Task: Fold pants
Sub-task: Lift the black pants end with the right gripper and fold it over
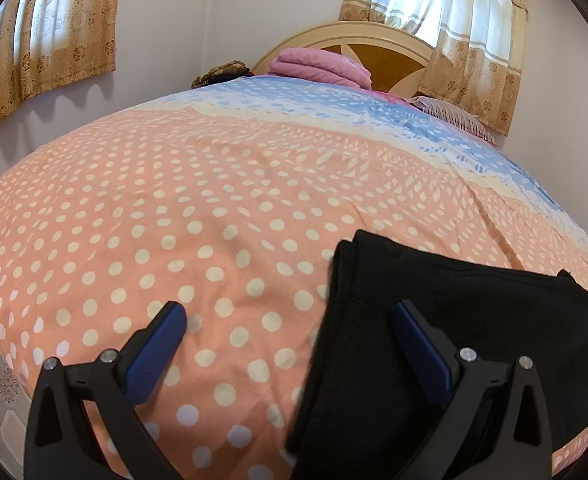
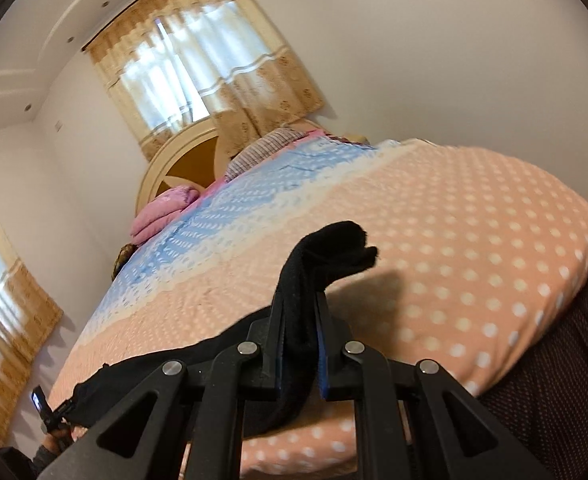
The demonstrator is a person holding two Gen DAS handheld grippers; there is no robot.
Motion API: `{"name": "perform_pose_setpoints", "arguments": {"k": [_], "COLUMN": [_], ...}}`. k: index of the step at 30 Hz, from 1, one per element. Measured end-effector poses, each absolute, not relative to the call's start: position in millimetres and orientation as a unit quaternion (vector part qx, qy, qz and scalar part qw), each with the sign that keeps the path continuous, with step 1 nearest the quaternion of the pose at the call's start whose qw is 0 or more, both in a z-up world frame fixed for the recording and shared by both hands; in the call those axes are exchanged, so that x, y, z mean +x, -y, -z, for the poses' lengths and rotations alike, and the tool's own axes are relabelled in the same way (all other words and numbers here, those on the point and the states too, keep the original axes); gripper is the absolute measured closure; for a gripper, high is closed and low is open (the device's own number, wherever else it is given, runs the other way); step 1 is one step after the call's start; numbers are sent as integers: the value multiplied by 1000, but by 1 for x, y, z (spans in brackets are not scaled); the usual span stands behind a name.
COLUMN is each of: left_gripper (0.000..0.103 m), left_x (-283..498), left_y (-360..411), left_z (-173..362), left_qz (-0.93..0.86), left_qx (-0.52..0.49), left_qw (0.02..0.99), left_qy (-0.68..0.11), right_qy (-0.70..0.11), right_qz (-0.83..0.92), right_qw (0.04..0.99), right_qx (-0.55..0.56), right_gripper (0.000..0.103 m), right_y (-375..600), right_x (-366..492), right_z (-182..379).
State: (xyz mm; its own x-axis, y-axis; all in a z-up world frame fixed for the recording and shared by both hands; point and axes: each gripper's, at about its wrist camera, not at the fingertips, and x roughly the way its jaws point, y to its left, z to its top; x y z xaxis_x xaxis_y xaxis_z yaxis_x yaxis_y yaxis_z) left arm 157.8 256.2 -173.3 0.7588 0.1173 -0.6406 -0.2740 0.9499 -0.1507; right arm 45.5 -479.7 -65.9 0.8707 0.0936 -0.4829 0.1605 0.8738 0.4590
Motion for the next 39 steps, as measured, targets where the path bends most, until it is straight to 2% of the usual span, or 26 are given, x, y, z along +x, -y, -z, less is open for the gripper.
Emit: {"name": "perform_pose_setpoints", "arguments": {"k": [15, 39], "left_gripper": [0, 0], "left_x": [155, 151], "left_y": [-255, -255], "left_z": [174, 174], "left_qz": [-105, -105], "left_qx": [-119, -121], "left_qw": [932, 935], "left_qy": [-325, -316], "right_qy": [-239, -306], "right_qz": [-77, -235], "right_qw": [959, 920], "right_qx": [134, 63], "right_gripper": [91, 91], "right_y": [374, 207], "right_x": [69, 122], "right_z": [19, 70]}}
